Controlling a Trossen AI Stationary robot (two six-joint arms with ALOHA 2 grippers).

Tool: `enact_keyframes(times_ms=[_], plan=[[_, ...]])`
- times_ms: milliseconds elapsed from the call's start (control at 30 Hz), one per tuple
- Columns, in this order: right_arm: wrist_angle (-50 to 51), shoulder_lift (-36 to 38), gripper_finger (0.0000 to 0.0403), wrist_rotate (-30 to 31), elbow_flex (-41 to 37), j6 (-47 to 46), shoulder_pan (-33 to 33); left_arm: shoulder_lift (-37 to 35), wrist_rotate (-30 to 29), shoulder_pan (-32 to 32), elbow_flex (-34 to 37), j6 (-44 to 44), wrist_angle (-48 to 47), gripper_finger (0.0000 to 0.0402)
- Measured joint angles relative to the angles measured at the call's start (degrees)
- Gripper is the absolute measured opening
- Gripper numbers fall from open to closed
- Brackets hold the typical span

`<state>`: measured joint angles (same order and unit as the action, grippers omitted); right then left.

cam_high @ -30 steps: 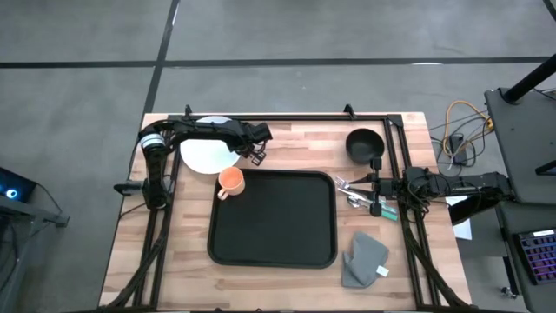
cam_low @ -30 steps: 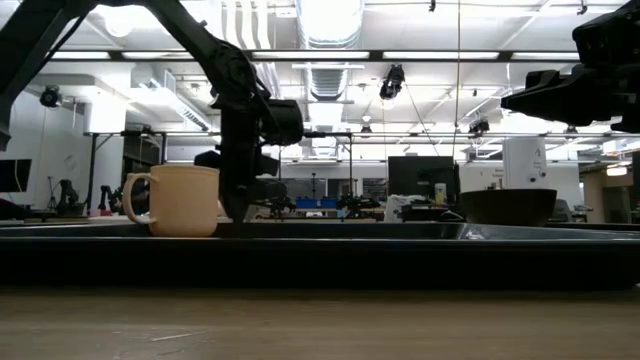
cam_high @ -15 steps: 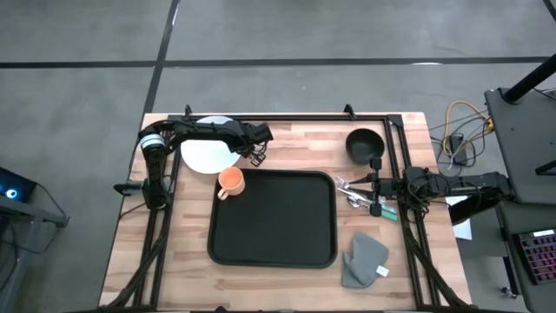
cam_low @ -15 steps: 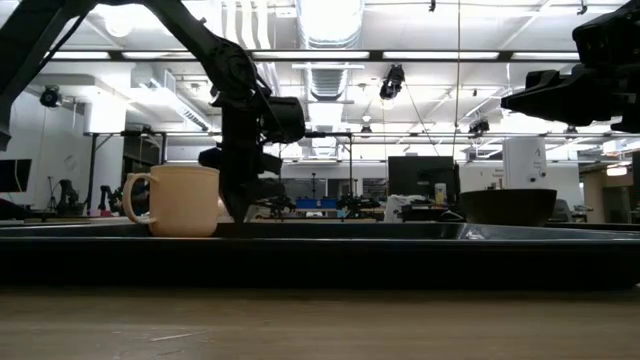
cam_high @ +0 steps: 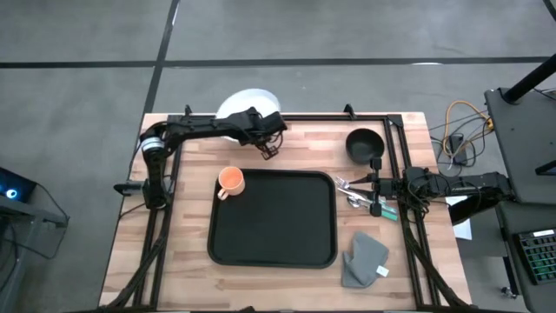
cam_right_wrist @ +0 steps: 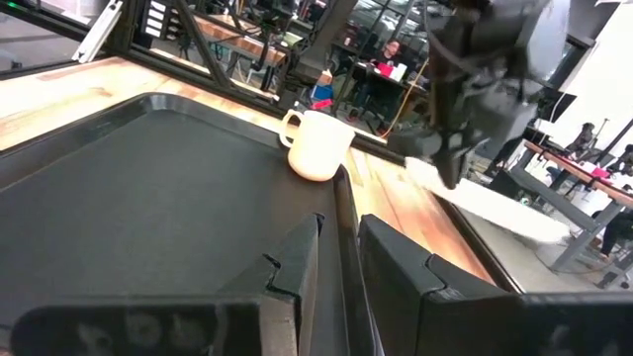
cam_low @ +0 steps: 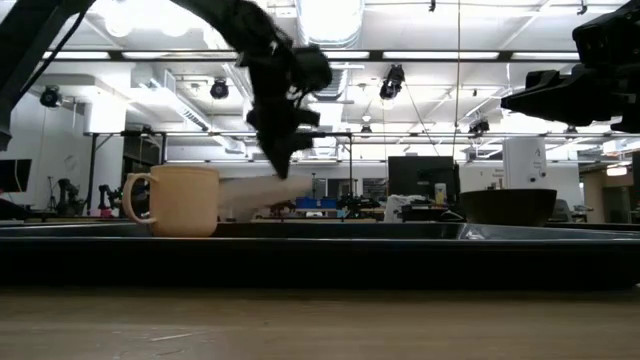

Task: Set up tray
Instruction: Put the white plate on the black serving tray to the bottom left of the orange mug

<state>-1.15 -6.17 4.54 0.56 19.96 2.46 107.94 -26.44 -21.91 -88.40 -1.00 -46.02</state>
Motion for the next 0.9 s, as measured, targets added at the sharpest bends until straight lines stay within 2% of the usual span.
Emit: enact_keyframes(times_ms=[133,267,533,667,900], plan=[[0.0,0.0,0.0068,0.0,0.0,0.0,0.0,0.0,-0.1,2.8,-3.1,2.5,-0.3,0.0002],[0.0,0.0,0.0068,0.0,0.0,0.0,0.0,-0.1,-0.2,5.8,-3.4,3.6,-1.3,0.0002],[0.0,0.0,0.0068,0.0,0.0,0.0,0.0,-0.1,-0.7,10.7,0.3,4.0,-2.6,0.0001],[0.0,0.0,0.0068,0.0,0.0,0.0,0.0,-0.1,-1.0,12.7,1.8,7.1,-2.2,0.0],[0.0,0.0,0.0068,0.0,0.0,0.0,0.0,-0.1,-2.3,15.2,2.2,7.9,-1.4,0.0]])
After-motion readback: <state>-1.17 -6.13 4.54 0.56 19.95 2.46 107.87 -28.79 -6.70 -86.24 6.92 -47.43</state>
